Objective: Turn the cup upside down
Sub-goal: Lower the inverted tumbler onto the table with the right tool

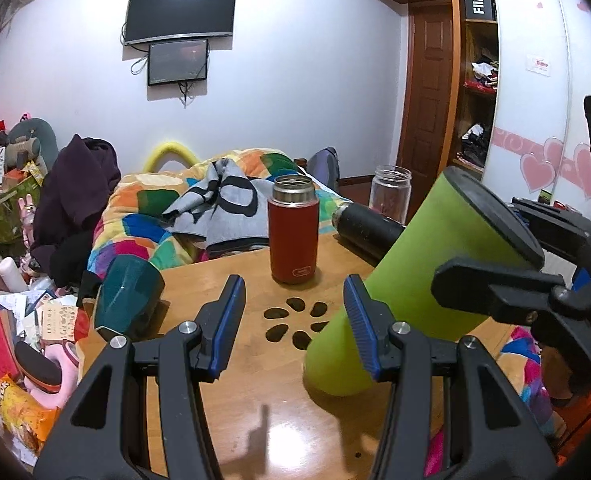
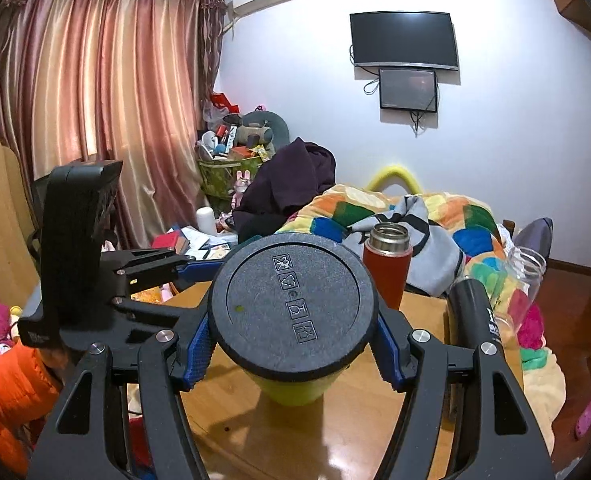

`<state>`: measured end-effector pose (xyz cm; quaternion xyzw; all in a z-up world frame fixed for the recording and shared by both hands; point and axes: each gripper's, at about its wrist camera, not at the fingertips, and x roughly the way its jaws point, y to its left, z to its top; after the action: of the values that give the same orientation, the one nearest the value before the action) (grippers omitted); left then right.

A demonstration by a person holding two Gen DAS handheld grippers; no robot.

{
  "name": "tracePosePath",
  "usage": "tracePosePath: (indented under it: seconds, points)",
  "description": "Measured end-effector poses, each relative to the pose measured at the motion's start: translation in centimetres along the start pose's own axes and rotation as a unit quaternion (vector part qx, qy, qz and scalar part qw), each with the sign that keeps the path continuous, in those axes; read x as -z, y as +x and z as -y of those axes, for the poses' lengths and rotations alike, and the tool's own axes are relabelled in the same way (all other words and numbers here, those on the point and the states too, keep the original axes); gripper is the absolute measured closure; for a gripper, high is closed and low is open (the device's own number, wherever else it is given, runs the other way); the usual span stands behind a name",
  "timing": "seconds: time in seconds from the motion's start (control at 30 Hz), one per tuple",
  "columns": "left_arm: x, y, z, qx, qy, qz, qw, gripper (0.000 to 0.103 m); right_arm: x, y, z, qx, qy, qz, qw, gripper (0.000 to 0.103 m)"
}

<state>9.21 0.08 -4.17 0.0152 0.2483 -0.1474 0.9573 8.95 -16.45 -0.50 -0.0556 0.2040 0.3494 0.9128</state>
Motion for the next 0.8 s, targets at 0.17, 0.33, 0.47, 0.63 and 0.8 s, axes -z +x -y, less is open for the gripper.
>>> tracePosePath:
  seconds: [0.17, 0.33, 0.47, 0.63, 0.8]
  points:
    - [-0.1, 0.0, -0.7, -0.011, -0.007, 0.003, 0.9999, 0.052, -1.1, 1.7, 0.1, 0.003, 0.003, -0.010, 1.000, 0.040]
    - [0.1, -0.2, -1.8, -0.029, -0.016, 0.004, 0.9994, 0.049, -2.1, 3.4, 0.1, 0.008, 0.004, -0.022, 1.000, 0.040]
    - [0.5, -0.2, -2.4, -0.036, -0.024, 0.002, 0.9991, 0.049, -2.5, 4.4, 0.0, 0.010, 0.001, -0.027, 1.000, 0.040]
    - [0.7, -0.3, -2.9, -0.042, -0.025, 0.003, 0.9988, 0.046, -2.8, 5.0, 0.1, 0.015, 0.005, -0.032, 0.999, 0.040]
    - [0.9, -0.5, -3.1, -0.047, -0.027, 0.010, 0.9985, 0.043, -3.1, 5.5, 0.2, 0.019, 0.011, -0.038, 0.999, 0.040]
